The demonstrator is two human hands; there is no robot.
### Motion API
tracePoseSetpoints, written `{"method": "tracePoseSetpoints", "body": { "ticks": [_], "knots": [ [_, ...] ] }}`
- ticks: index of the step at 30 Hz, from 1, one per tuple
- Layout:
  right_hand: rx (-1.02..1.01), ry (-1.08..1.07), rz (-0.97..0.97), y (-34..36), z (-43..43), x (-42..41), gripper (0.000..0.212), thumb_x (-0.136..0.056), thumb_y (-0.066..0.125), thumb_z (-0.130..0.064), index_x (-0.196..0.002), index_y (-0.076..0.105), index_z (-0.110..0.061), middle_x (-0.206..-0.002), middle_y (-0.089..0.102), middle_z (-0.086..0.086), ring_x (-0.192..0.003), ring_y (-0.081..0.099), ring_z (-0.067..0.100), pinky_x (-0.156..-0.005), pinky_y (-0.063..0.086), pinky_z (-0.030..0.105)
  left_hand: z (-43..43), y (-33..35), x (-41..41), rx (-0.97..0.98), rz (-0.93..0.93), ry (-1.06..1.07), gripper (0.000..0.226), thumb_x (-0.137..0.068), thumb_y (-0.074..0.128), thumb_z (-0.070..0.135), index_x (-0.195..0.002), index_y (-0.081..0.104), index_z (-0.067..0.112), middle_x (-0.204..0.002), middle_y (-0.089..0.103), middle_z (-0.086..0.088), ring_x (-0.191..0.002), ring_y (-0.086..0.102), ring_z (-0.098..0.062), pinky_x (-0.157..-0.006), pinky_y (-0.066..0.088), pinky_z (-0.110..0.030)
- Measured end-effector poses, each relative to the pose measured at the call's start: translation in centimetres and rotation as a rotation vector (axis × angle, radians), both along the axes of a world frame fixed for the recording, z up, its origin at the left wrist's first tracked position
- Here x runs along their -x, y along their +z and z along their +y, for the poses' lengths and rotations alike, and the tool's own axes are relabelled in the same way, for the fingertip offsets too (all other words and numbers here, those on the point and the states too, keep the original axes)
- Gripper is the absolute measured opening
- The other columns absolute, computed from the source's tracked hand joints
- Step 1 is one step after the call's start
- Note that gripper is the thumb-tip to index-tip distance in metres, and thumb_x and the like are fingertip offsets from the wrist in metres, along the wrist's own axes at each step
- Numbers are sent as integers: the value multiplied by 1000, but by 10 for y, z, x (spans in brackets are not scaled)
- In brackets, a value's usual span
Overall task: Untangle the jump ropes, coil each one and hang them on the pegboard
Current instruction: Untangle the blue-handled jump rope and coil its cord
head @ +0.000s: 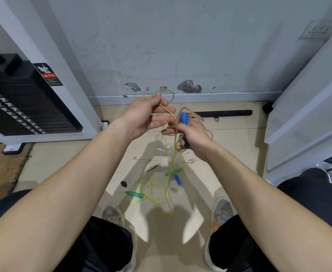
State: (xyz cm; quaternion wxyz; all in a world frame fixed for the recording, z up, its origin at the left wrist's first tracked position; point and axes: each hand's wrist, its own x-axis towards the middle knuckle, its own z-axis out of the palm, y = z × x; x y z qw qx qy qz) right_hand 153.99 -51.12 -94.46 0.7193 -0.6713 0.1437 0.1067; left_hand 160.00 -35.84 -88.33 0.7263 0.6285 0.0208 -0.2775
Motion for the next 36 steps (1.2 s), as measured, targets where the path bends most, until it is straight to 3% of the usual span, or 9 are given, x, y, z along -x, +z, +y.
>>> {"method": "tracePoseSetpoints", "body": {
  "ticks": [6, 13, 17, 21, 25, 28, 31, 34, 36],
  "knots": [
    [-429, -10, 28, 18, 5, -2, 25, -103, 47, -27, -85, 54, -11, -56, 46, 0, -40, 29, 11, -54, 23, 30, 9, -5, -6, 68, 27, 237, 37, -104, 43, 45, -93, 60, 14, -90, 75, -2, -70, 75, -17, -52, 55, -19],
    [-628, -41, -28, 43, 0, -21, 27, -103, 49, -32, -81, 48, -19, -55, 41, -8, -41, 29, 6, -51, 21, 23, 15, -64, 31, -212, -255, -175, 41, -97, 48, 52, -104, 68, 17, -98, 71, 2, -90, 65, -11, -78, 48, -26],
    [-700, -93, -17, 53, -3, -25, 28, -104, 48, -34, -80, 46, -19, -51, 39, -9, -37, 28, 4, -45, 29, 16, 12, -83, 41, -221, -403, -234, 16, -88, 73, 8, -102, 67, 12, -85, 66, 13, -81, 56, -4, -77, 45, -16],
    [-676, -176, -33, 55, -11, -25, 32, -105, 47, -35, -78, 47, -18, -47, 34, -10, -34, 25, 3, -44, 27, 15, 15, -94, 33, -453, -572, -67, 17, -83, 70, 3, -85, 69, 20, -81, 66, 13, -78, 57, -4, -75, 45, -22],
    [-606, -243, -34, 52, -21, -24, 31, -104, 50, -34, -78, 48, -17, -46, 32, -10, -35, 23, 4, -42, 30, 17, 29, -93, 19, -535, -694, 245, 22, -89, 63, 6, -88, 68, 27, -87, 73, 11, -86, 65, -5, -88, 51, -25],
    [-539, -227, -40, 54, -22, -23, 31, -104, 52, -32, -77, 49, -17, -48, 32, -9, -37, 23, 5, -43, 32, 19, 31, -72, 9, -598, -818, 498, 16, -90, 64, 15, -94, 63, 30, -95, 62, 13, -85, 56, -3, -83, 45, -18],
    [-599, -213, -65, 66, -22, -28, 31, -104, 51, -31, -76, 48, -18, -47, 33, -10, -36, 23, 5, -44, 30, 17, 30, -56, -4, -581, -599, 697, 18, -88, 68, 38, -85, 54, 28, -92, 56, 6, -78, 51, -12, -80, 47, -29],
    [-647, -175, -65, 83, -21, -35, 34, -105, 49, -32, -73, 48, -18, -46, 32, -11, -36, 22, 3, -44, 27, 14, 14, -52, -3, -374, -167, 377, 68, -98, 29, 66, -58, 64, 23, -73, 70, -6, -60, 57, -17, -61, 45, -31],
    [-690, -136, -58, 93, -20, -39, 37, -105, 48, -33, -72, 48, -17, -45, 32, -11, -36, 22, 2, -44, 25, 12, 0, -61, 6, -336, -94, 109, 59, -103, 29, 54, -80, 71, 20, -85, 74, -3, -68, 58, -13, -65, 43, -27]
  ]
}}
